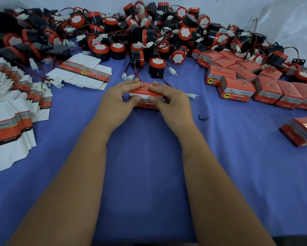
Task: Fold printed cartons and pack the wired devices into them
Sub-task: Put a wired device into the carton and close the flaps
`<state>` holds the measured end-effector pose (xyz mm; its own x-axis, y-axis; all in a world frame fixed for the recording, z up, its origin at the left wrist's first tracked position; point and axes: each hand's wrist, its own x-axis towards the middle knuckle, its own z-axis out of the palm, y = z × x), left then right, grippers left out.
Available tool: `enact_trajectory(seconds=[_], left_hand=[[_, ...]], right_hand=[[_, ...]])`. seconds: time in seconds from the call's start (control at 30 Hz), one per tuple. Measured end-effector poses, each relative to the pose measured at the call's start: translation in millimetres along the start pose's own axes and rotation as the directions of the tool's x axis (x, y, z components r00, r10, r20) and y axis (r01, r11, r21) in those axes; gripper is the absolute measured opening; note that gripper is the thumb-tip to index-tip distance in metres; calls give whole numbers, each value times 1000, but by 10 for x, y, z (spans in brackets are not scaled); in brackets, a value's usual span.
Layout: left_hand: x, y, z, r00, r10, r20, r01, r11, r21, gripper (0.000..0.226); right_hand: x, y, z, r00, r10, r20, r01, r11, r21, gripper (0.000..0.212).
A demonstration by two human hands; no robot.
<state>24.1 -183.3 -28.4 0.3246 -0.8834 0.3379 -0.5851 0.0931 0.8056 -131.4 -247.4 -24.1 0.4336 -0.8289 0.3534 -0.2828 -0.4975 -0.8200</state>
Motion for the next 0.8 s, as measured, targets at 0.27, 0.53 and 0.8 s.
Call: enact_trajectory(seconds=[0.27, 0.53, 0.8], left_hand=[[-7, 25, 2, 999, -43, 0, 43, 994, -96, 35], [-4, 37, -2, 997, -75, 12, 75, 980, -185, 31], [13, 21, -74, 996, -32, 81, 42, 991, -126, 37]], right_hand=[[-7, 3, -1, 998, -53, -32, 49, 991, -128, 33], [-16, -5, -16, 996, -79, -28, 72, 977, -201, 32], [-38, -52, -91, 999, -33, -27, 27, 981, -190, 32]])
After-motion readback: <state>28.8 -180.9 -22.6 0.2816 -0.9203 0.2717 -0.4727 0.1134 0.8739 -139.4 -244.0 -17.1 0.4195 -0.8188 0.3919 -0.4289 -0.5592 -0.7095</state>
